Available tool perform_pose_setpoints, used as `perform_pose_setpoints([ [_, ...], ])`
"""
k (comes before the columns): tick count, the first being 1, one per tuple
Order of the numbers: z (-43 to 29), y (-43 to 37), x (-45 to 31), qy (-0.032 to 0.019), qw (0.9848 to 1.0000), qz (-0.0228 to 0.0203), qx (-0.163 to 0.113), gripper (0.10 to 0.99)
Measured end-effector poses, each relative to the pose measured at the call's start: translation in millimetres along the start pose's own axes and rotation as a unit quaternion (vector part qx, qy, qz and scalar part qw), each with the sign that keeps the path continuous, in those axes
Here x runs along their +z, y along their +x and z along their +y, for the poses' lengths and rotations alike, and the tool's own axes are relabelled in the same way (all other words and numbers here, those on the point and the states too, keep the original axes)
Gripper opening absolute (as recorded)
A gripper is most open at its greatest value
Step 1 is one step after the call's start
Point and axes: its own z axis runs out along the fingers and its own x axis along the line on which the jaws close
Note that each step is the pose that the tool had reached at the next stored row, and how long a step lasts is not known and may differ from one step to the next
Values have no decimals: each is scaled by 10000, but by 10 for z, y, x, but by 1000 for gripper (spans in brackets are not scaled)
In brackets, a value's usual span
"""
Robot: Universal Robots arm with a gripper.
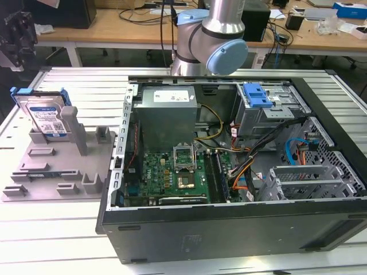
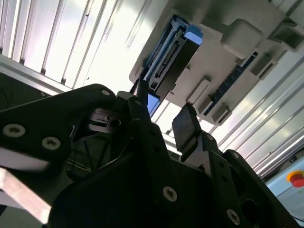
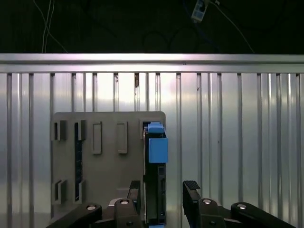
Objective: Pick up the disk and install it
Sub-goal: 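Pick up the disk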
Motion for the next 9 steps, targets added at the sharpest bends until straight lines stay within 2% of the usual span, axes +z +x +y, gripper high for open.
perform_pose_setpoints([
  [9, 108, 1, 56, -4, 9996, 8, -276, 482],
])
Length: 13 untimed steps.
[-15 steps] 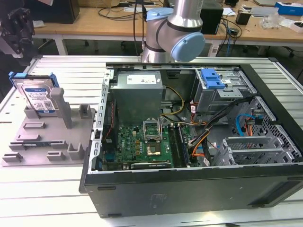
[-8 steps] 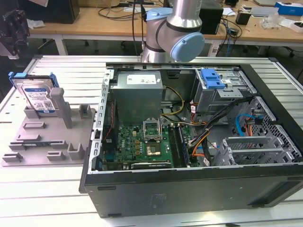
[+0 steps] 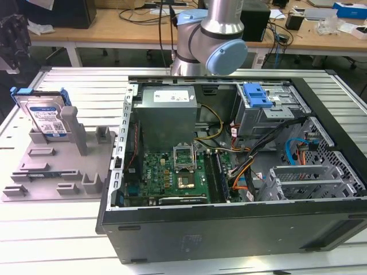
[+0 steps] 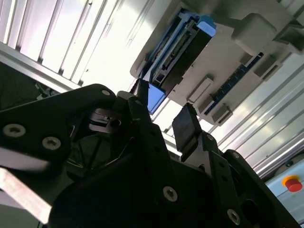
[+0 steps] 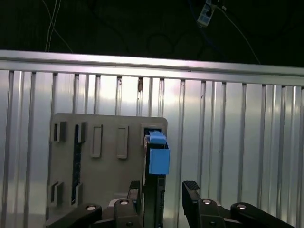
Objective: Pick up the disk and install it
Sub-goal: 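Pick up the disk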
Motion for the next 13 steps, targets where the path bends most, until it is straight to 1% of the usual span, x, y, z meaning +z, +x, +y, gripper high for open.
perform_pose_setpoints([
  [3, 48, -2, 40, -2, 9999, 4, -123, 482],
  [6, 75, -3, 84, -4, 9998, 6, -198, 482],
  [11, 77, -2, 154, -3, 9998, 6, -205, 482],
  [13, 94, -2, 189, 0, 9998, 6, -184, 482],
])
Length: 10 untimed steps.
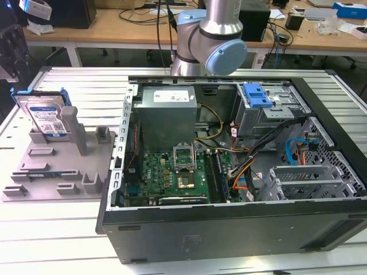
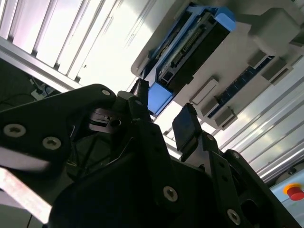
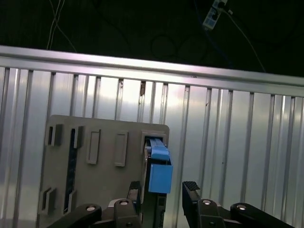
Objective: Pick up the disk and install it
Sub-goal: 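Pick up the disk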
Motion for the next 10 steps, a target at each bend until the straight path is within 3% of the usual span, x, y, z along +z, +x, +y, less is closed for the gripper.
perform_pose_setpoints([
  [10, 4, 1, 75, 3, 9998, -6, 200, 482],
])
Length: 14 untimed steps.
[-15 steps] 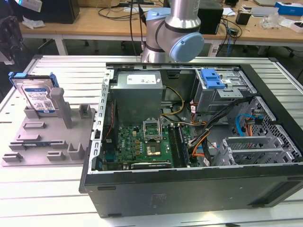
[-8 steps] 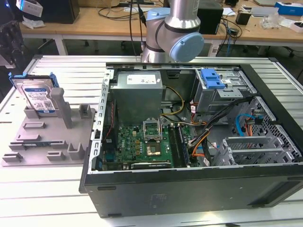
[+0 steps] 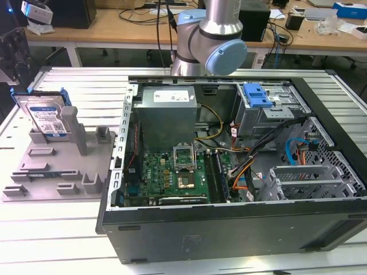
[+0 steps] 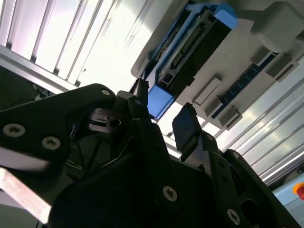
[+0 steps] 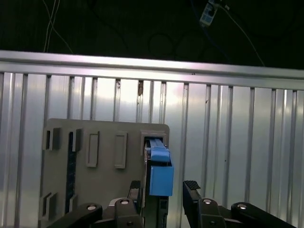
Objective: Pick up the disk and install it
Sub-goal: 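Pick up the disk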
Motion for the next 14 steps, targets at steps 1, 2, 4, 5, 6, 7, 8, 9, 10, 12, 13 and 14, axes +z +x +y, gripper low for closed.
perform_pose_setpoints([
  [1, 2, 1, 13, 0, 10000, -1, 13, 482],
  [2, 2, 1, 23, 0, 10000, -1, 22, 482],
  [4, 4, 1, 42, 1, 10000, -1, 36, 482],
  [5, 4, 1, 49, 1, 10000, -1, 40, 482],
  [6, 5, 1, 61, 1, 10000, -2, 46, 482],
  [7, 5, 2, 69, 1, 10000, -1, 49, 482],
  [8, 5, 2, 78, 1, 10000, -1, 53, 482],
  [9, 6, 2, 91, 1, 10000, -2, 57, 482],
  [10, 7, 2, 100, 1, 10000, -2, 60, 482],
  [12, 11, 2, 123, 1, 10000, -2, 66, 482],
  [13, 12, 2, 133, 2, 10000, -2, 68, 482],
  [14, 15, 2, 149, 1, 10000, -2, 71, 482],
])
